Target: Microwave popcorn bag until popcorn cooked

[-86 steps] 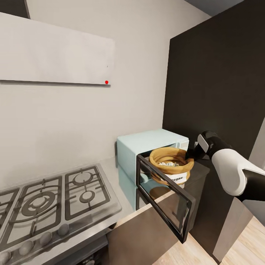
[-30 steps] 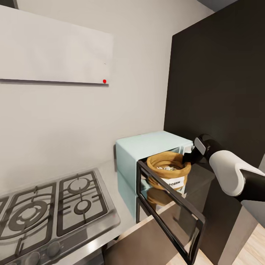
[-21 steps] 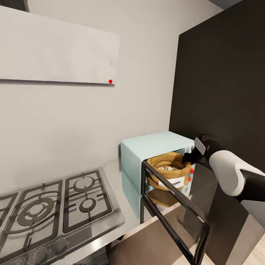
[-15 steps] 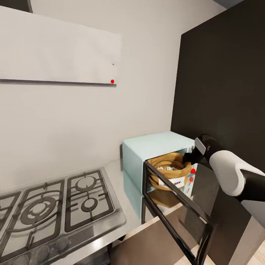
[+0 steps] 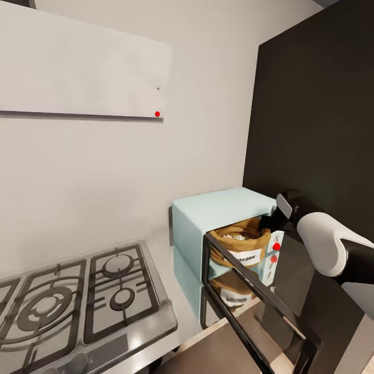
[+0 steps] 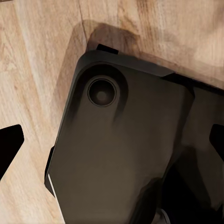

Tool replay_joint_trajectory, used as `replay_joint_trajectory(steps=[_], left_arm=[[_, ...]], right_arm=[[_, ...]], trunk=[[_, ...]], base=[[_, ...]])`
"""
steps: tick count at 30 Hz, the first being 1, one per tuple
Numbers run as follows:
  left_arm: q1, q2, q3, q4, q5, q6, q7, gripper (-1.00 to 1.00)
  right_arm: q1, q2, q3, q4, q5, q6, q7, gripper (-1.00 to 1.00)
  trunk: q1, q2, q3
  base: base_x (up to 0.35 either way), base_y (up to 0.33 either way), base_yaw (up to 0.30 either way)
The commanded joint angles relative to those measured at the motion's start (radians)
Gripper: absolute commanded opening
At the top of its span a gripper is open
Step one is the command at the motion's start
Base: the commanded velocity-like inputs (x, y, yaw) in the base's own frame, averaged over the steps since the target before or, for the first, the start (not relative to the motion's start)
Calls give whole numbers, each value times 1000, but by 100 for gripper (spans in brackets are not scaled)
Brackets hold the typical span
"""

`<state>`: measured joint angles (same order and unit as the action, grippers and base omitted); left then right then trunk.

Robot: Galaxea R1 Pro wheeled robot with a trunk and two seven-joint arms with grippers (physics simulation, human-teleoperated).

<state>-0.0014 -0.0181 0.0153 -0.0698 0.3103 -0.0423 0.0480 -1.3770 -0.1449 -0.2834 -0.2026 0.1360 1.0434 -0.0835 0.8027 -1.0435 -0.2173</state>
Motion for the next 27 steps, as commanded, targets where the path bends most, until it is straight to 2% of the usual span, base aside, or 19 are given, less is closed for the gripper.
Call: replay_joint_trajectory(steps=[1, 27], left_arm=[[0, 0, 0, -1, 4, -2, 2, 100], [0, 0, 1, -1, 4, -2, -2, 100]], right_arm=[[-1, 1, -3, 0, 18, 4, -1, -100], [-1, 2, -3, 5, 14, 4, 16, -100]], trunk=[[0, -1, -1], [0, -1, -1]], base=[[38, 0, 0], [32, 0, 0]])
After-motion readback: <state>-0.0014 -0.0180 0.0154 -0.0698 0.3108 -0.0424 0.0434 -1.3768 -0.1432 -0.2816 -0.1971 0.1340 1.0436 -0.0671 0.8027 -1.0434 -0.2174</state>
